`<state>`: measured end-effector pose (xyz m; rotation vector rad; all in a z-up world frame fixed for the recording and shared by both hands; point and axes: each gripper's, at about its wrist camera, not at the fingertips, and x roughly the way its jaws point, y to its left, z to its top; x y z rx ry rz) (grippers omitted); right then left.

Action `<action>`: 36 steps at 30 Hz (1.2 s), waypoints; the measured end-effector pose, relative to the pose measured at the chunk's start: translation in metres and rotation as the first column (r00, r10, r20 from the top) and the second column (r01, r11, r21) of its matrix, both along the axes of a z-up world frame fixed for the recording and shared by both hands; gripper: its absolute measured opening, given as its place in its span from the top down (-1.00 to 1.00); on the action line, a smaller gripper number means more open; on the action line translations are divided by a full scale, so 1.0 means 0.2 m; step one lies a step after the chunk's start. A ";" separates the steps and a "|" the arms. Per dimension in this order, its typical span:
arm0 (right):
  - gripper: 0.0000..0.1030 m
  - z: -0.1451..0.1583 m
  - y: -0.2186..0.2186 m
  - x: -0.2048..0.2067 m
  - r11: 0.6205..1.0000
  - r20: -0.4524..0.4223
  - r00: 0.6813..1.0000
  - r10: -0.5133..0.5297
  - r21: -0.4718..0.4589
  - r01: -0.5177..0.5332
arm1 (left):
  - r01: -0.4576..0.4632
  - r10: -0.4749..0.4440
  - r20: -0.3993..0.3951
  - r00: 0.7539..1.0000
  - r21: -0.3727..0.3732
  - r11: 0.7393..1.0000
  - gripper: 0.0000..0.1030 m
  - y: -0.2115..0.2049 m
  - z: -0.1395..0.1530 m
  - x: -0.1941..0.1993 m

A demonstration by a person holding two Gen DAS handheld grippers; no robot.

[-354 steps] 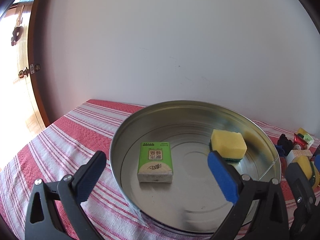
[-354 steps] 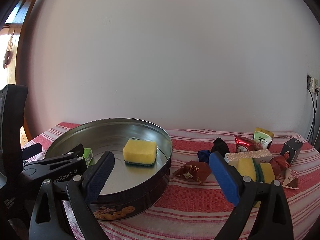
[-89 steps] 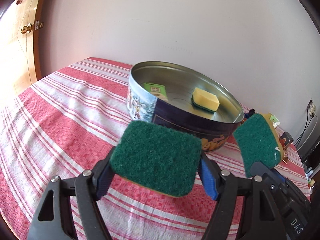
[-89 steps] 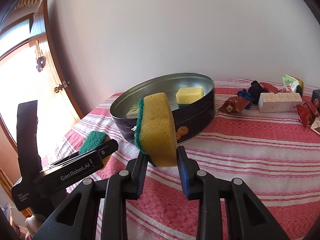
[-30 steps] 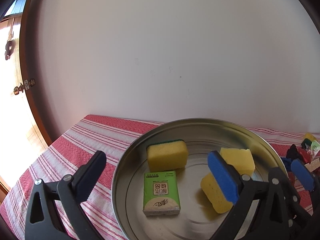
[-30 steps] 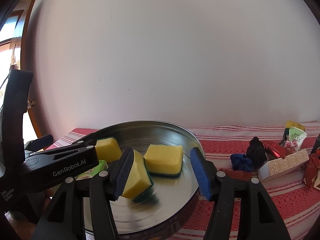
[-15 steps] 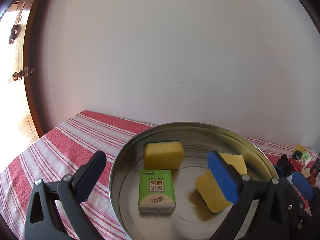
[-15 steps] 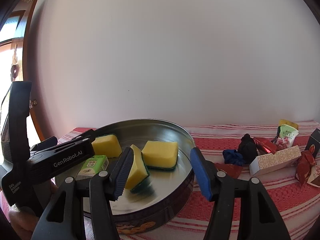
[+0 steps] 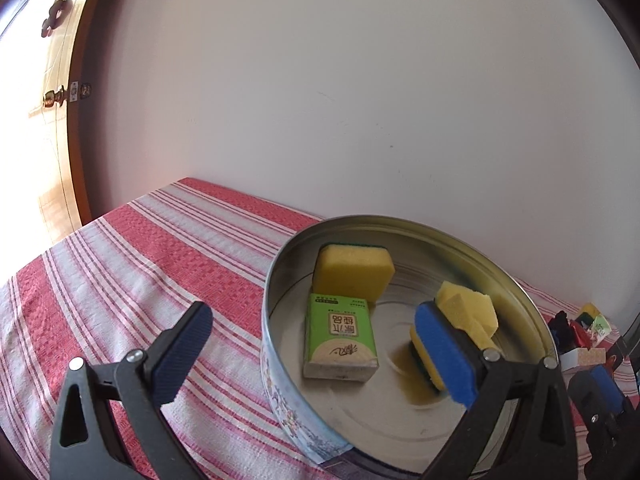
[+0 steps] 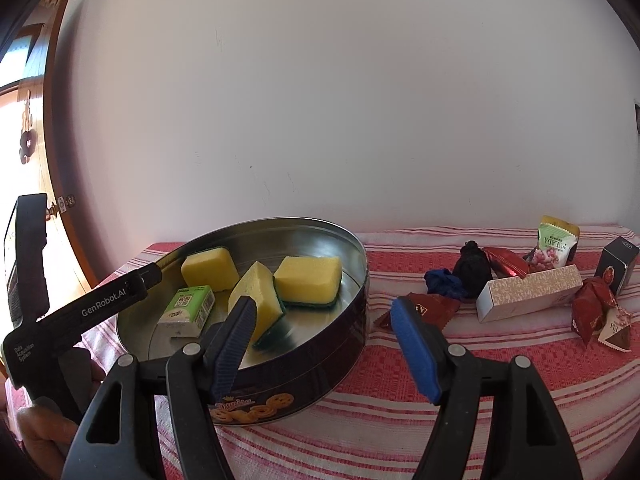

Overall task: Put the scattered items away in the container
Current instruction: 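Move both grippers away from the tin toward the wrapped candies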

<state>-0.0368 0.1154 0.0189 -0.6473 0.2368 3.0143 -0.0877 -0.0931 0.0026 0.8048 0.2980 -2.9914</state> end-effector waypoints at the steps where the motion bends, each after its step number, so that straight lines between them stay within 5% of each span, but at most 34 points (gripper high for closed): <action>1: -0.40 0.00 0.00 0.00 1.000 0.004 1.000 0.002 -0.003 -0.002 | 0.011 -0.011 0.000 1.000 -0.016 1.000 -0.99 0.02 0.00 0.01; 7: -0.40 -0.01 0.01 0.04 1.000 0.011 1.000 0.014 0.006 -0.014 | 0.068 -0.069 -0.015 0.997 -0.067 0.995 -0.99 0.11 0.00 0.07; 22: -0.40 -0.02 0.12 0.19 1.000 0.031 0.999 -0.022 -0.016 0.023 | 0.144 -0.144 0.000 0.990 -0.051 0.988 -0.99 0.21 0.00 0.18; 36: -0.40 -0.07 0.33 0.35 0.993 0.085 0.992 -0.097 -0.061 0.103 | 0.262 -0.276 -0.058 0.960 -0.178 0.949 -0.99 0.44 0.04 0.33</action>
